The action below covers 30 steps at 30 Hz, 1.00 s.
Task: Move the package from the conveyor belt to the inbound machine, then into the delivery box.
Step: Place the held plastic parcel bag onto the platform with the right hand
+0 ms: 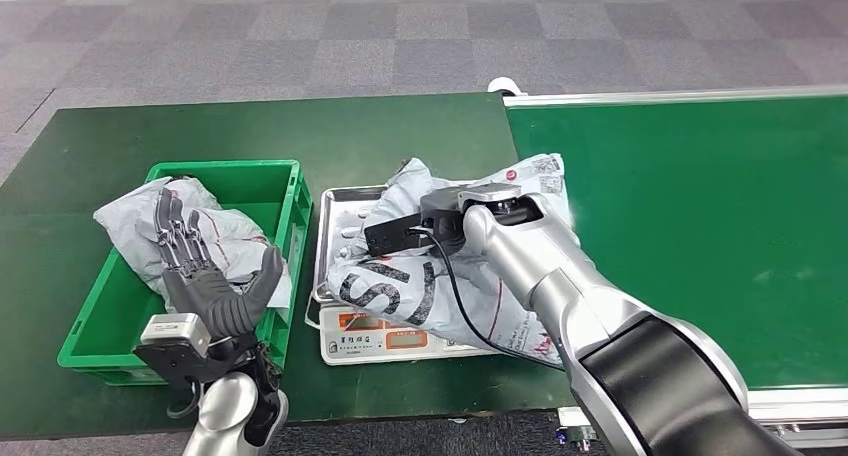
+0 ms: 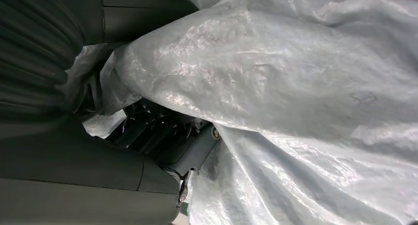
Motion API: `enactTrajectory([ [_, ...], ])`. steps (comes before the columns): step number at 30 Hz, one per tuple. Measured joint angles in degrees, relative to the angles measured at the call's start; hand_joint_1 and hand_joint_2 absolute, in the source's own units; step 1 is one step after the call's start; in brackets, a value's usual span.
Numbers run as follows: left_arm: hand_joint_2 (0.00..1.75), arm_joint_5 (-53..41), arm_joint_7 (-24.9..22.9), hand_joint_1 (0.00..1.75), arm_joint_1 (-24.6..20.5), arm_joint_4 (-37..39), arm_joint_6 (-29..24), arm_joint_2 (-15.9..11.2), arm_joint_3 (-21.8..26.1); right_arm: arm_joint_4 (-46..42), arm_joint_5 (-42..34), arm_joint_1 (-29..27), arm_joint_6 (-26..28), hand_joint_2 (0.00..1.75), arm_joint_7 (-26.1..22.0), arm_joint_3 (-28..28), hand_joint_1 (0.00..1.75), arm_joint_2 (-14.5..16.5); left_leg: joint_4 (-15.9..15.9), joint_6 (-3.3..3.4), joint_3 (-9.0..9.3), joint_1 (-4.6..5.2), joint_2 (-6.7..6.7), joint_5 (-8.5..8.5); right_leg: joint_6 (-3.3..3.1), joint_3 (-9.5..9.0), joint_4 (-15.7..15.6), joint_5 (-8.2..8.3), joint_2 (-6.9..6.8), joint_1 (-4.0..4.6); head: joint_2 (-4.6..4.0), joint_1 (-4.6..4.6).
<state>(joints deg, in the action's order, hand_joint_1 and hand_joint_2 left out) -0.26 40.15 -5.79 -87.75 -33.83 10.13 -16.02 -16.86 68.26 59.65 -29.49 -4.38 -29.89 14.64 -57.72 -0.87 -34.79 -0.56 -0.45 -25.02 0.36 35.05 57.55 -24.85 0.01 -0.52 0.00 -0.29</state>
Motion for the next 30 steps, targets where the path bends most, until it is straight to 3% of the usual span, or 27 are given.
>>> enactTrajectory([
  [2,1.75,-0.09,0.0,0.0,-0.03,0.28,-0.18,0.02,0.0,0.04,0.67,-0.01,1.27,1.75,1.33,-0.55,1.75,-0.03,0.0,0.0,0.0,0.0,0.02,0.0,0.0,0.0,0.0,0.0,0.01,0.01,0.0,0.0],
  [3,1.75,-0.14,0.0,0.0,-0.03,0.37,-0.25,0.03,0.0,0.05,0.88,-0.01,1.99,1.75,1.59,-0.86,1.47,-0.04,0.0,0.0,0.0,0.0,0.03,0.0,0.0,0.0,0.0,0.0,0.01,0.01,0.0,-0.01],
  [6,1.75,-0.19,0.0,0.0,0.0,0.46,-0.31,0.03,0.0,0.05,-0.03,-0.12,5.2,1.75,0.42,-1.5,0.17,-0.1,0.0,0.0,0.0,0.0,0.04,0.0,0.0,0.0,0.0,0.0,0.03,0.01,0.0,0.0],
  [7,1.75,-0.21,0.0,0.0,0.04,0.43,-0.32,0.03,0.0,0.05,-0.85,-0.2,6.86,1.75,-0.85,-1.58,0.0,-0.13,0.0,0.0,0.0,0.0,0.04,0.0,0.0,0.0,0.0,0.0,0.03,0.01,0.0,0.01],
  [12,1.75,-0.51,0.01,0.0,0.9,-0.63,-0.36,0.03,0.0,-0.59,-5.08,-0.85,20.69,1.75,-10.8,-1.59,0.0,-0.41,0.0,0.0,0.0,0.0,0.03,0.0,0.0,0.0,0.0,0.01,0.03,0.01,0.0,0.01],
  [19,1.75,-1.13,0.02,0.0,1.61,-2.0,-0.46,0.03,0.01,-3.48,-11.54,-2.48,40.83,1.75,-21.07,-0.89,0.0,-1.15,0.0,0.0,0.0,0.0,0.04,-0.01,0.0,0.0,0.0,0.0,0.03,0.0,0.0,0.01],
  [23,1.75,-1.21,0.02,0.0,1.61,-2.09,-0.45,0.05,0.02,-4.53,-18.46,-3.74,42.15,1.75,-25.86,1.61,0.0,-1.34,0.0,0.01,0.0,0.0,0.04,-0.01,0.0,0.0,0.0,0.0,0.03,0.0,0.0,0.01],
  [30,1.75,-1.27,0.02,0.0,1.61,-2.1,-0.44,0.05,0.02,-4.78,-26.3,-5.41,35.89,1.75,-27.69,6.76,0.0,-1.63,0.0,0.0,0.01,0.0,0.04,0.0,0.0,0.0,0.0,0.01,0.03,0.0,0.0,0.01],
])
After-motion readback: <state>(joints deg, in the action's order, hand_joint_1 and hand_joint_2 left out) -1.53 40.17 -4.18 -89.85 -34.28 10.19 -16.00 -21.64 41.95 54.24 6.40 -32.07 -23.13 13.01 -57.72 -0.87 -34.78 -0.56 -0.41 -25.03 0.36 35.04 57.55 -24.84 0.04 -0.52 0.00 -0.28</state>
